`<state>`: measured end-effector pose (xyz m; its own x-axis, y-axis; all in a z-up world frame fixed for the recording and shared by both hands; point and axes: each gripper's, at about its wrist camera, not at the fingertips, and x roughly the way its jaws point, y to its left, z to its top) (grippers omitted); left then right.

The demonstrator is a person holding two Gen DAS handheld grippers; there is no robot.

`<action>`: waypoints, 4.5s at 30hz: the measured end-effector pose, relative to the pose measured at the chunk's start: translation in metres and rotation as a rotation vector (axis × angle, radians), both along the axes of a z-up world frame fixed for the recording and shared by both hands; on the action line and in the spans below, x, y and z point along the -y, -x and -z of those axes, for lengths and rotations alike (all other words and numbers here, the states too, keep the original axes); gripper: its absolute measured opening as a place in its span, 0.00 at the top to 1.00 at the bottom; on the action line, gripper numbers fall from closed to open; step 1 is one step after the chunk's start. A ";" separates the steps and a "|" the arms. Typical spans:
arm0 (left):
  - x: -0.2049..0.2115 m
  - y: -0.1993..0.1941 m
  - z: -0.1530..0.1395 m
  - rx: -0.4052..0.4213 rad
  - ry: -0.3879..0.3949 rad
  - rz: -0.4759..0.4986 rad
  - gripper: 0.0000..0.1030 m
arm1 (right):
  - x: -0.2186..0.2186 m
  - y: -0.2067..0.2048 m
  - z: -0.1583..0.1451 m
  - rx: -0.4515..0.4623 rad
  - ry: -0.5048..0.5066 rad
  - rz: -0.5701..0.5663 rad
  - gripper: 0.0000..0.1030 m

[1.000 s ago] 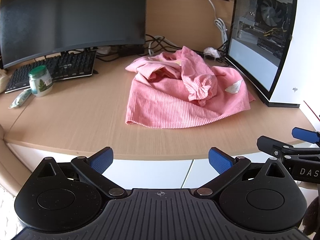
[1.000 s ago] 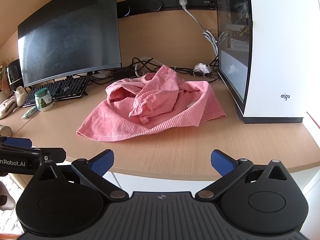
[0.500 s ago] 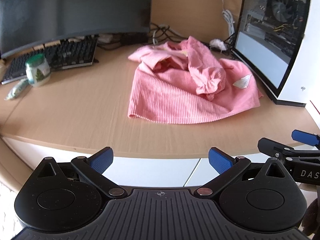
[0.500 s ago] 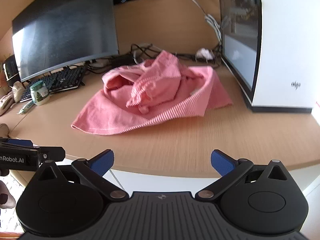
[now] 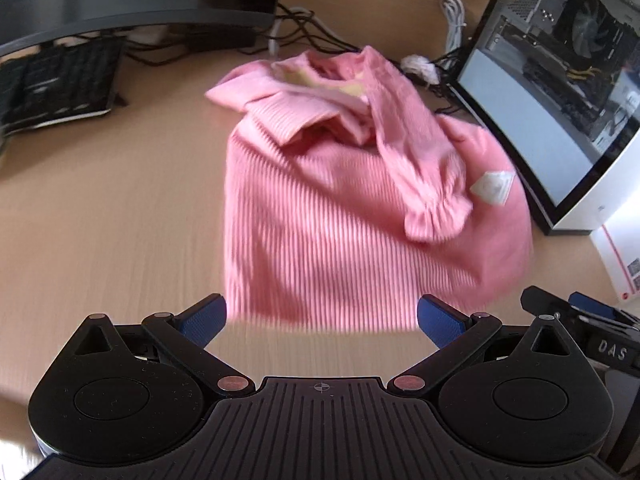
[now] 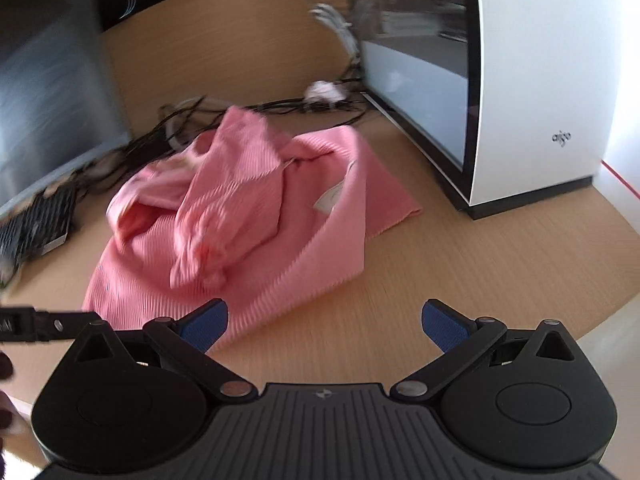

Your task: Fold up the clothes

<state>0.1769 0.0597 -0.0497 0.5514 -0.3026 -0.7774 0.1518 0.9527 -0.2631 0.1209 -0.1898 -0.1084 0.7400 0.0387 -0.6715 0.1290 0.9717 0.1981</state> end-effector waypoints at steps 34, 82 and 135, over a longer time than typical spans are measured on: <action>-0.001 -0.102 0.024 -0.020 0.091 0.109 0.00 | 0.014 -0.182 0.035 -0.145 -0.444 -0.279 0.00; -0.214 -0.102 -0.015 0.254 0.128 -0.423 0.91 | -0.065 -0.084 -0.066 0.014 -0.117 -0.391 0.94; -0.176 -0.067 0.015 0.099 0.185 -0.371 0.04 | -0.195 -0.241 0.016 -0.093 0.111 -0.916 0.59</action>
